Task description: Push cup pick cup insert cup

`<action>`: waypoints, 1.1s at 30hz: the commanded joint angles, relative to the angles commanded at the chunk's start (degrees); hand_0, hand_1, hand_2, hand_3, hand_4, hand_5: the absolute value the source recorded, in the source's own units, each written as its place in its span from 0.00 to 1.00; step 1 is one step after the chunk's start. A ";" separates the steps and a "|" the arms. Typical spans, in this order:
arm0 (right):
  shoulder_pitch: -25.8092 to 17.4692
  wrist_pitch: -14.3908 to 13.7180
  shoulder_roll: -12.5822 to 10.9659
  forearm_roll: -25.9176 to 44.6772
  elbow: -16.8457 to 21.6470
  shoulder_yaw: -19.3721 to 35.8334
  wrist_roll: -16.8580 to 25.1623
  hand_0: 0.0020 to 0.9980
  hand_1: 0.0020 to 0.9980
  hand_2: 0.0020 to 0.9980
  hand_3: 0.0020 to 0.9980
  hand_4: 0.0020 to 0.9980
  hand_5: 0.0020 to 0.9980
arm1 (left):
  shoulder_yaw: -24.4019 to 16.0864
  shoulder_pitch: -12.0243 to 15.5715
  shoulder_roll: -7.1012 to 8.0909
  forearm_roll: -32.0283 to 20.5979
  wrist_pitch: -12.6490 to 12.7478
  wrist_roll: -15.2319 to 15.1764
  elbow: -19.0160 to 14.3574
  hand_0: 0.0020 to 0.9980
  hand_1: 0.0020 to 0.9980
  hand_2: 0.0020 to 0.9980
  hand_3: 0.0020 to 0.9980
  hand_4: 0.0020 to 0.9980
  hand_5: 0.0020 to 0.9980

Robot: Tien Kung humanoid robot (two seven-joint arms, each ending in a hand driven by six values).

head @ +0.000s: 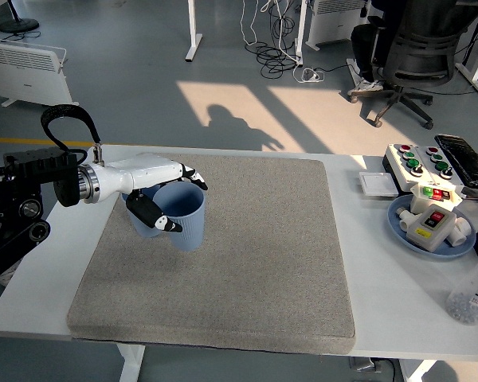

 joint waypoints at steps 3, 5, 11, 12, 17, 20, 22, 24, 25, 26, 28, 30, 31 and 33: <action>-0.15 0.03 -0.08 0.07 0.00 -0.28 -0.13 0.69 0.60 0.64 0.56 0.10 0.41 | -4.63 -5.10 4.12 -2.46 -0.83 -0.79 3.24 0.41 0.55 0.56 0.50 0.62 0.04; -0.21 0.05 -0.10 0.17 0.00 -0.45 -0.16 0.69 0.60 0.64 0.56 0.10 0.41 | -4.85 -6.63 4.69 -2.63 -0.64 -1.10 4.95 0.41 0.55 0.56 0.50 0.62 0.04; -0.38 0.11 -0.12 0.53 0.00 -0.96 -0.15 0.69 0.60 0.64 0.56 0.10 0.41 | -3.40 -8.73 4.62 -1.60 0.93 -1.70 10.04 0.41 0.55 0.56 0.49 0.61 0.05; -0.42 0.12 -0.12 0.69 0.00 -1.10 -0.13 0.69 0.60 0.64 0.56 0.10 0.41 | -3.07 -8.81 4.52 -1.75 1.22 -1.86 10.79 0.41 0.55 0.56 0.49 0.61 0.05; -0.46 0.17 -0.10 1.17 0.00 -1.64 -0.04 0.69 0.61 0.64 0.56 0.10 0.41 | -1.29 -8.93 3.62 -2.29 2.90 -2.57 13.82 0.42 0.55 0.56 0.49 0.60 0.05; -0.45 0.19 -0.10 1.14 0.00 -1.73 -0.05 0.69 0.61 0.64 0.56 0.10 0.41 | -0.23 -9.00 3.07 -2.47 3.98 -2.92 15.41 0.42 0.55 0.56 0.49 0.59 0.04; -0.44 0.19 -0.11 1.31 0.00 -1.90 -0.01 0.69 0.61 0.64 0.56 0.10 0.41 | 0.64 -9.06 2.64 -2.88 4.77 -3.26 16.83 0.42 0.55 0.56 0.49 0.59 0.04; -0.45 0.21 -0.13 1.15 0.00 -1.88 -0.04 0.69 0.61 0.64 0.56 0.10 0.41 | 1.24 -9.05 2.33 -3.15 5.37 -3.51 17.84 0.42 0.55 0.56 0.49 0.59 0.04; -0.45 0.22 -0.15 1.11 0.00 -1.88 -0.06 0.69 0.61 0.64 0.56 0.10 0.41 | 1.60 -9.03 2.15 -3.34 5.70 -3.64 18.39 0.43 0.56 0.56 0.49 0.59 0.03; -0.45 0.22 -0.16 1.09 0.00 -1.88 -0.06 0.69 0.61 0.64 0.56 0.10 0.41 | 1.80 -9.01 2.06 -3.45 5.88 -3.72 18.70 0.43 0.56 0.56 0.49 0.59 0.03; -0.46 0.22 -0.19 1.06 0.00 -1.91 -0.07 0.69 0.61 0.64 0.56 0.10 0.41 | 2.29 -8.83 1.76 -3.87 6.47 -3.98 19.45 0.43 0.56 0.56 0.49 0.59 0.03; -0.48 0.22 -0.20 0.99 0.00 -1.90 -0.09 0.69 0.61 0.64 0.56 0.10 0.41 | 2.62 -8.65 1.51 -4.23 7.01 -4.23 20.03 0.43 0.56 0.56 0.49 0.59 0.03; -0.47 0.23 -0.19 0.97 0.00 -1.92 -0.10 0.69 0.61 0.64 0.56 0.10 0.41 | 2.94 -8.55 1.34 -4.40 7.43 -4.37 20.52 0.43 0.56 0.57 0.49 0.58 0.02; -0.49 0.23 -0.20 1.04 0.00 -1.98 -0.08 0.69 0.61 0.64 0.56 0.10 0.41 | 3.32 -8.41 1.21 -4.51 7.84 -4.53 21.03 0.43 0.56 0.57 0.49 0.58 0.02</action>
